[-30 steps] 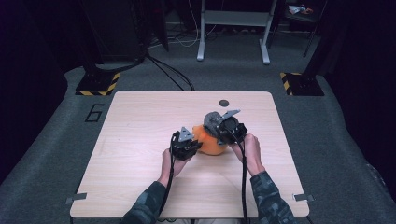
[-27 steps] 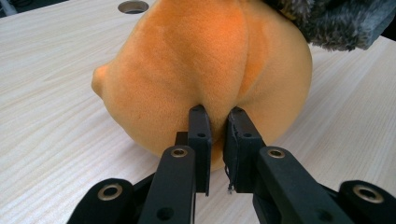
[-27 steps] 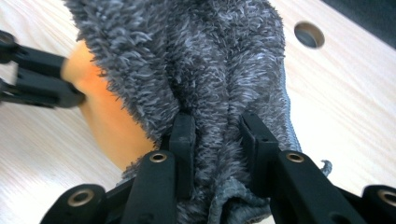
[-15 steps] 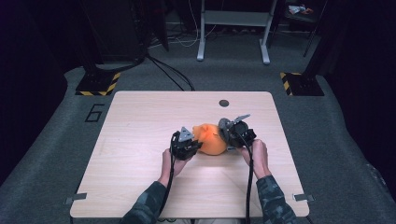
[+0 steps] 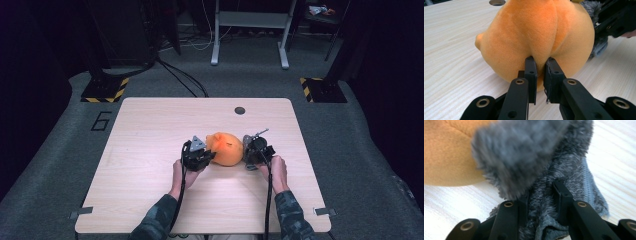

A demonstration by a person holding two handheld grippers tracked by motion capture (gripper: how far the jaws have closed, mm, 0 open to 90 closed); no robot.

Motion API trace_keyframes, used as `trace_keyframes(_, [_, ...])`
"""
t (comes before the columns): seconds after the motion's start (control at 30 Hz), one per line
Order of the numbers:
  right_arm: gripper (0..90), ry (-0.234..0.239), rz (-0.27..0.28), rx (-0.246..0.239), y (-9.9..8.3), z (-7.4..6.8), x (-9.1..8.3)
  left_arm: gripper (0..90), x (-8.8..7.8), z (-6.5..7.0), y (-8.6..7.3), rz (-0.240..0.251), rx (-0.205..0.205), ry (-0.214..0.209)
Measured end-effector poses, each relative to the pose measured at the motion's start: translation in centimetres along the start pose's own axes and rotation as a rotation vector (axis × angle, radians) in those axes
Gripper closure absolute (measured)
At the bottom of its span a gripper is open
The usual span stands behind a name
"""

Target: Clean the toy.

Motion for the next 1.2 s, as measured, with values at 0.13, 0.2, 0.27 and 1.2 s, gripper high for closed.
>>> trace_keyframes(0.13, [69.1,-0.018,0.068,0.021,0.2,0.1,-2.3,81.5,0.0,-0.1,-0.1,0.004,-0.006,0.004])
trace_keyframes(0.2, [69.1,-0.024,0.117,0.015,0.5,-0.2,-3.9,81.4,0.0,-0.1,-0.1,0.005,-0.005,0.003])
trace_keyframes(0.27, [69.2,-0.012,0.174,-0.015,1.0,-0.9,-5.4,81.3,0.0,-0.1,-0.1,0.006,-0.006,0.004])
trace_keyframes(1.2, [69.3,0.02,0.171,-0.089,3.4,-3.5,-4.6,43.9,0.7,0.0,-0.4,-0.022,0.081,0.086])
Point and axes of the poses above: each handheld gripper's, and its own axes: x roughly forward along the jaws, y roughly out of its top, z roughly to its right, the point moved 2 cm from there along x, roughly forward along the jaws, and after that the axes turned 12 degrees about y, right-handed, at the moved point
